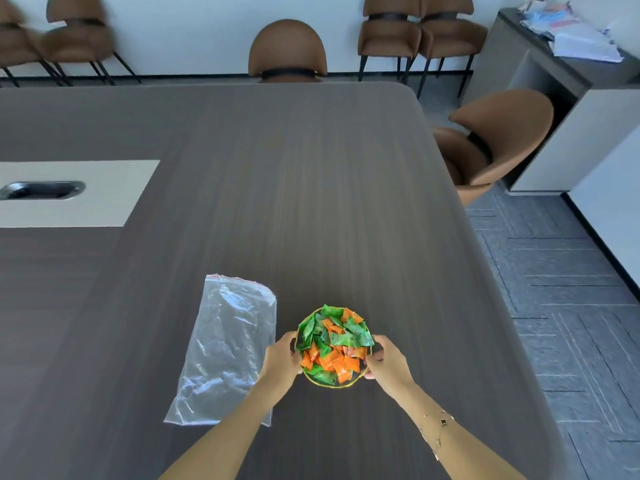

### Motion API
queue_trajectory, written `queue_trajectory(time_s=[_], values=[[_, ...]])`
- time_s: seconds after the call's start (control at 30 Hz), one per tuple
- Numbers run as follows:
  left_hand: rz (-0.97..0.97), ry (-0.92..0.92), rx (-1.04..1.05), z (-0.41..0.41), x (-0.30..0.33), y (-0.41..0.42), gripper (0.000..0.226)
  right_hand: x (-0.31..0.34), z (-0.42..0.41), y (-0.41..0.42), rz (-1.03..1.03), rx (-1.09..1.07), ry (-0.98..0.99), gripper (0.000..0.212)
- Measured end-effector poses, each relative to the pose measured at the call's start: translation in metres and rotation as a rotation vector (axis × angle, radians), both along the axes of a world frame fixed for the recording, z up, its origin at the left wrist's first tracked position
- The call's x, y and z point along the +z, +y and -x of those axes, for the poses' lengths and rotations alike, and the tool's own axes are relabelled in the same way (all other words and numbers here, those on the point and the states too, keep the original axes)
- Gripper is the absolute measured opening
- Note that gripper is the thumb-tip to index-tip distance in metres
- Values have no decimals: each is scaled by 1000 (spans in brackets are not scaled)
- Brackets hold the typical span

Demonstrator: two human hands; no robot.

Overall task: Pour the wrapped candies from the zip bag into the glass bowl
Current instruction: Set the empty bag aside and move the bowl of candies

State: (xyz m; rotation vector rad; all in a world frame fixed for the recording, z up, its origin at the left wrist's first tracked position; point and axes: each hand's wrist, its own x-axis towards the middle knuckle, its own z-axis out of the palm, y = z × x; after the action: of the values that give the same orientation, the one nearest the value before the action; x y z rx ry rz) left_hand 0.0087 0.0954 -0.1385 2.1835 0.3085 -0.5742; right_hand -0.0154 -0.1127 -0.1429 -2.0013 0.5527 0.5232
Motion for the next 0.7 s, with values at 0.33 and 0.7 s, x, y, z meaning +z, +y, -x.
queue_trajectory(time_s=[0.33,0.7], values=[[81,-158,-24,-66,59,-15,32,46,-72,-20,20,9,-54,37],[-14,-150,37,-251,79,-28,39,57,-262,-32,-34,29,-124,39]])
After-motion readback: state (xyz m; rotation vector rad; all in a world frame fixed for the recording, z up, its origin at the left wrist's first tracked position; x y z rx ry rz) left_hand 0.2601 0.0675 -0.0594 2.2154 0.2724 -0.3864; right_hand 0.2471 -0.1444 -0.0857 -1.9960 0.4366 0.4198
